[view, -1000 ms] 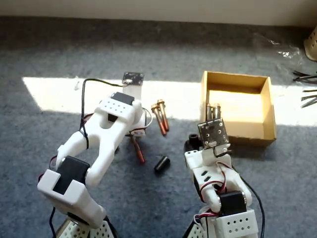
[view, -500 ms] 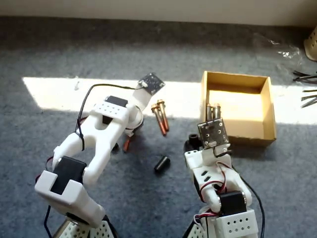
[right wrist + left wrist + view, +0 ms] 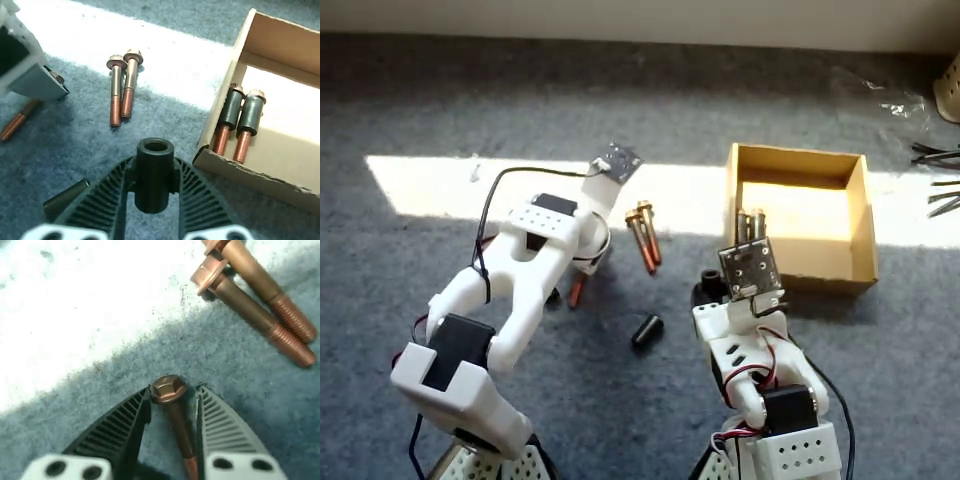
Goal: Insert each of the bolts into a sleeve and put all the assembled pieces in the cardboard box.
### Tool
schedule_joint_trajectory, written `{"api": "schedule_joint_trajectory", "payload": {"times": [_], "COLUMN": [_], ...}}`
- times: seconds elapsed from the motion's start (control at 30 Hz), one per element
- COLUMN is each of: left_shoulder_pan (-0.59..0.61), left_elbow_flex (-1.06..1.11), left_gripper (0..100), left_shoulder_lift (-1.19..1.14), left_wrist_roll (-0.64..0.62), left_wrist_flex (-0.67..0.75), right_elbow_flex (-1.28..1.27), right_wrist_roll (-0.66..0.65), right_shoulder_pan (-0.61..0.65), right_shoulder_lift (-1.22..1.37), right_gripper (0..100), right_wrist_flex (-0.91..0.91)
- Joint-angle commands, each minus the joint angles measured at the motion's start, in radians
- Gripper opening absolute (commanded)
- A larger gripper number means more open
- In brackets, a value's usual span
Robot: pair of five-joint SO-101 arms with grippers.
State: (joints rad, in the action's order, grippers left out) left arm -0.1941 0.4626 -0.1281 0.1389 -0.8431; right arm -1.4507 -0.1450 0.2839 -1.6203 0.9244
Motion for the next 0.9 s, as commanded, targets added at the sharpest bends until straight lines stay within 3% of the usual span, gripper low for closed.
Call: {"api": "schedule_joint_trajectory", "payload": {"times": [0.0,0.43,0.87], "left_shoulder_pan": [0.015,0.024,0.019], "left_elbow_flex": [-0.013,-0.025,-0.027], "left_gripper": [15,15,15], "left_shoulder_lift": [0.013,0.012,0.008], "left_wrist_roll": [-0.057,-0.066,-0.081], "left_wrist_flex": [-0.017,-0.117,-0.043], "right_elbow_flex": [0.005,0.005,0.005], "right_wrist_roll": [-0.009,-0.009,-0.009], "right_shoulder_pan": [0.005,0.005,0.005], "right_shoulder_lift": [-0.01,-0.01,-0.01], "right_gripper": [0.5,0.5,0.5], "right_wrist_flex": [-0.036,-0.036,-0.036]}}
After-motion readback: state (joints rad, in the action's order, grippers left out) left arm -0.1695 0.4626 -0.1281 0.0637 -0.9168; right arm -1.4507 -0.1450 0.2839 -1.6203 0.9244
